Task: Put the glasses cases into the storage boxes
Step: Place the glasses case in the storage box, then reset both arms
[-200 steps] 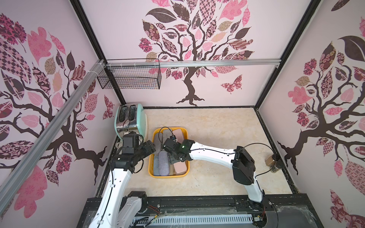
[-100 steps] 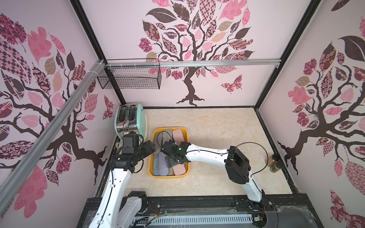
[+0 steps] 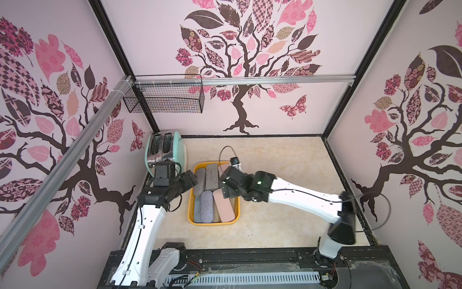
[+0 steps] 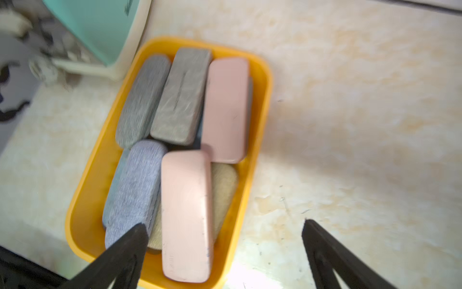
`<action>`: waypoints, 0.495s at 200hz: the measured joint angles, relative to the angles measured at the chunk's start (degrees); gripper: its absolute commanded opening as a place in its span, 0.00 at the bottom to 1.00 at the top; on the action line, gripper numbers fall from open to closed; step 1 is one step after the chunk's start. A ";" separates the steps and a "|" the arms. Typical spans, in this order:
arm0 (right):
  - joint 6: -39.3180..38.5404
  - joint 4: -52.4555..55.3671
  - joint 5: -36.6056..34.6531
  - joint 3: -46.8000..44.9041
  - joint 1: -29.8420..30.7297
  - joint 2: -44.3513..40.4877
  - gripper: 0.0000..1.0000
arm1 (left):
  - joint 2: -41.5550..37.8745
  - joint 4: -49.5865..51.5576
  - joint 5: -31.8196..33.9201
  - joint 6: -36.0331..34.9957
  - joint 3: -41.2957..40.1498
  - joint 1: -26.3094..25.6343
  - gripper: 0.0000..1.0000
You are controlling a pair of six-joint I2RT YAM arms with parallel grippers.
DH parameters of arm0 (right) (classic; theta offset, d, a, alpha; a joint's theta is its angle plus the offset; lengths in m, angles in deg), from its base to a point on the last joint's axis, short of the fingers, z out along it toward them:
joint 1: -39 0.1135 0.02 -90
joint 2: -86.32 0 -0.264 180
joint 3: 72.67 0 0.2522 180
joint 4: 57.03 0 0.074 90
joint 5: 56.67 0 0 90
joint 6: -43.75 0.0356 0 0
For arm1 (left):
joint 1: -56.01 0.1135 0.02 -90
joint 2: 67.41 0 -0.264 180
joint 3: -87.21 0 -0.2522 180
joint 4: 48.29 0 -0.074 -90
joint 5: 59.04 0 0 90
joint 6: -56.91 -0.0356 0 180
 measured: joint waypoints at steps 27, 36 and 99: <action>-1.68 -6.64 -8.70 -16.55 -9.40 -20.00 1.00 | 1.05 -4.17 6.25 -3.37 7.98 -0.02 0.84; -4.39 -10.93 -12.68 -23.34 -12.04 -25.33 1.00 | 0.11 -6.71 9.75 -5.11 7.61 -0.02 0.85; -26.47 -45.77 -19.23 -64.17 -36.50 -37.33 1.00 | 1.64 -40.02 29.53 -24.44 -25.51 4.17 0.97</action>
